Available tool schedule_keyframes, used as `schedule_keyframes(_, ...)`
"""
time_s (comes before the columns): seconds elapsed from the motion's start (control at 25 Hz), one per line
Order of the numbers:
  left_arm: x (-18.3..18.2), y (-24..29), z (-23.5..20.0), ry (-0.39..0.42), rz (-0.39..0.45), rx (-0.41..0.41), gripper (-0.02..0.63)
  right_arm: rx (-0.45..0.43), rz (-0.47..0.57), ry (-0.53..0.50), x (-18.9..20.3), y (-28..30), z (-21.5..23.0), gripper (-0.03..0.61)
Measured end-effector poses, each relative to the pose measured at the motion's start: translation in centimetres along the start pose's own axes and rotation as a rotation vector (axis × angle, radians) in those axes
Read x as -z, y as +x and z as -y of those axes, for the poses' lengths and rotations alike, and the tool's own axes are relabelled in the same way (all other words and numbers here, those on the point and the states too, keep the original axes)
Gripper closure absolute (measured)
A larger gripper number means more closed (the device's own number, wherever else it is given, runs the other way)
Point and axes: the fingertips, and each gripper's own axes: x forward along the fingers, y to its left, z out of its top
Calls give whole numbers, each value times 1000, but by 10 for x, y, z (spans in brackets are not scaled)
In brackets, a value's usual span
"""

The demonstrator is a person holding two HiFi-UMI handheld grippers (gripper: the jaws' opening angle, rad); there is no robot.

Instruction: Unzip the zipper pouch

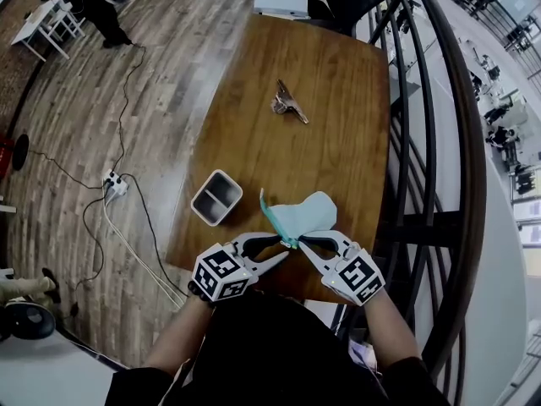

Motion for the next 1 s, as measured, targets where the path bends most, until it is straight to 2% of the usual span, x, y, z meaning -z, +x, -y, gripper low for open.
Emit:
schedule_keyframes(0.12, 2, -1, 0, -11, 16, -14, 525, 1, 11, 16, 0, 0, 0, 578)
schedule_keyframes(0.36, 1, -5, 1, -26, 28, -18, 542, 4, 28, 31, -2, 0, 3, 578)
schedule_keyframes(0.48, 0, -6, 0, -37, 32, -17, 576, 13, 35, 31, -4, 0, 7, 578)
schedule_keyframes(0.68, 12, -14, 6, -40, 53, 1, 586, 23, 59, 57, 1, 7, -6, 578)
schedule_keyframes(0.84, 16, -13, 6, -11, 29, -12, 586, 32, 74, 52, 0, 10, -9, 578)
schedule_keyframes(1.0, 12, -13, 1, -29, 23, -24, 586, 22, 79, 57, -3, 11, -5, 579)
